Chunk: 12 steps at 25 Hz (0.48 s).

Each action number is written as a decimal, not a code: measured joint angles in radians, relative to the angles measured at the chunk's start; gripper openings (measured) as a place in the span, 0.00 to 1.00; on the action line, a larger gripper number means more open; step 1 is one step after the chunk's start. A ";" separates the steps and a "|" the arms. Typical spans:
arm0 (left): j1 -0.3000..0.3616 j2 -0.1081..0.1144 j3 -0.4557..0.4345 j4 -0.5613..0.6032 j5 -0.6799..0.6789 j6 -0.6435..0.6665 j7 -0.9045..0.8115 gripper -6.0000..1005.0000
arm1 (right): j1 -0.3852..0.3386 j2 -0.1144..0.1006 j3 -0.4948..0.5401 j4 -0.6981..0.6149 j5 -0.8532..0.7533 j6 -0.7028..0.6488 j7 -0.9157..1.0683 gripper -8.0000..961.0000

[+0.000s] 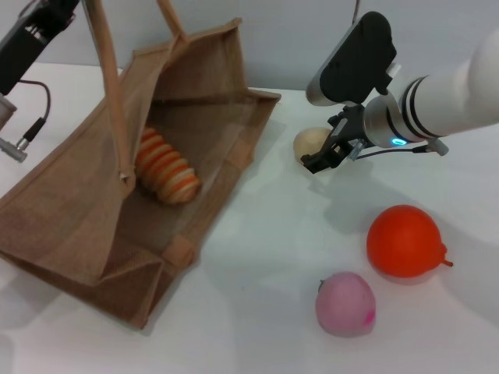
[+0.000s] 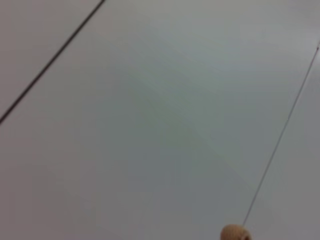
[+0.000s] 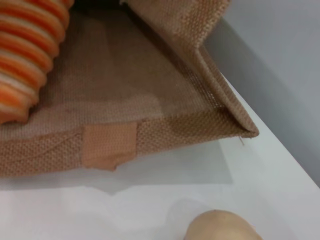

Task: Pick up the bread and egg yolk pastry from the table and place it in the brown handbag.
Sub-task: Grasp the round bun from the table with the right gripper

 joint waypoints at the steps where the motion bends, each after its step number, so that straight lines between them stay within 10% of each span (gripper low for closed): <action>1: -0.005 0.000 0.000 -0.003 0.004 0.000 0.000 0.13 | 0.000 0.000 -0.002 0.001 0.000 0.000 0.001 0.91; 12: -0.042 0.000 0.000 -0.012 0.037 0.002 0.000 0.13 | 0.023 0.002 0.002 0.047 0.000 0.016 0.004 0.88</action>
